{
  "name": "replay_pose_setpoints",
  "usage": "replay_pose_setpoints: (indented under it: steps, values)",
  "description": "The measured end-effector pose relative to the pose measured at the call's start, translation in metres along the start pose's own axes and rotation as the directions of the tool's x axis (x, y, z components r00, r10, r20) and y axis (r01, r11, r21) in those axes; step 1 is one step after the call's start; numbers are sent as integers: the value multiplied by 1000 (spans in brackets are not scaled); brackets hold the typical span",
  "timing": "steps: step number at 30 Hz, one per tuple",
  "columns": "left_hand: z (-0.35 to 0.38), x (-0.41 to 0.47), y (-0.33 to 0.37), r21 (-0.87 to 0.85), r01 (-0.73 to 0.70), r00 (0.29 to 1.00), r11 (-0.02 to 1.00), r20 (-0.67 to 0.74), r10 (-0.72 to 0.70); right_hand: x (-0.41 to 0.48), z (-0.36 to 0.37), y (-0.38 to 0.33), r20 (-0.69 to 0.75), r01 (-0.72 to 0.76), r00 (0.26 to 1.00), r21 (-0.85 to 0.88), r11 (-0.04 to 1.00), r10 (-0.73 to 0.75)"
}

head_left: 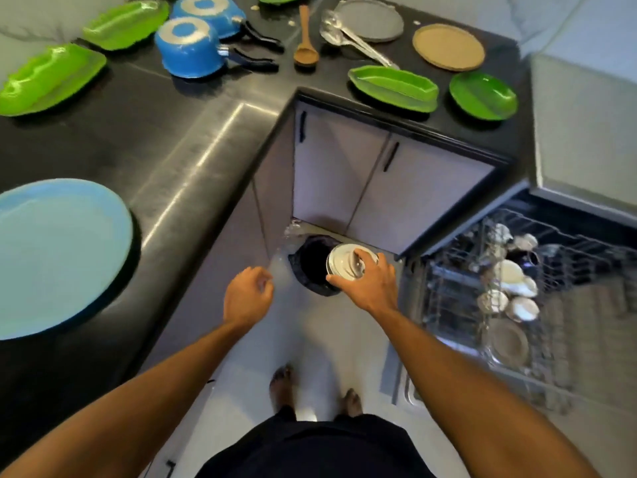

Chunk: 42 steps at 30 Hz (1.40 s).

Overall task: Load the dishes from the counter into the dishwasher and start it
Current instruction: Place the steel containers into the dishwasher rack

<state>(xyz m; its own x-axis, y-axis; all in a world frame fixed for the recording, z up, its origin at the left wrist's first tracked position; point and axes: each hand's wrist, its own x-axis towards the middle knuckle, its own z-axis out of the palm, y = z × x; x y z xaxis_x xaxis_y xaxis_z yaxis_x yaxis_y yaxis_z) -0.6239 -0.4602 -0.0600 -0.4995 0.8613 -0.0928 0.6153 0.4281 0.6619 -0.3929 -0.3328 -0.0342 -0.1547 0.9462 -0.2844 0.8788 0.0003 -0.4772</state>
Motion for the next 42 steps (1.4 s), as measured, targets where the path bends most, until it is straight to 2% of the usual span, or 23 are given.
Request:
replay_pose_setpoints:
  steps: [3,9,16,22,29,33,35,40,42]
  values:
    - [33,-24,17,-2,98,985,995,140,-97,-24,-20,55,-1,-97,995,-1,995,97]
    - [109,-57,74,105,-30,939,994,345,-8,-67,-69,168,-42,-280,958,91,956,285]
    - [220,-108,198,117,-202,898,972,418,137,-103,-133,323,-79,-430,890,182,885,449]
    - [290,-149,287,62,-351,831,934,480,280,-102,-170,411,-49,-533,825,262,805,563]
    - [337,-157,338,7,-574,661,819,594,458,-69,-176,456,-40,-598,771,296,745,635]
    - [373,-135,353,-36,-697,516,716,668,536,-38,-175,477,-21,-632,734,345,694,679]
    - [395,-119,360,-48,-741,441,670,718,539,-22,-172,488,7,-664,700,376,647,714]
    - [435,-96,387,20,-818,329,575,836,439,14,-161,517,70,-745,607,398,536,792]
    - [447,-90,391,4,-848,261,531,874,411,20,-155,526,80,-762,591,381,523,803]
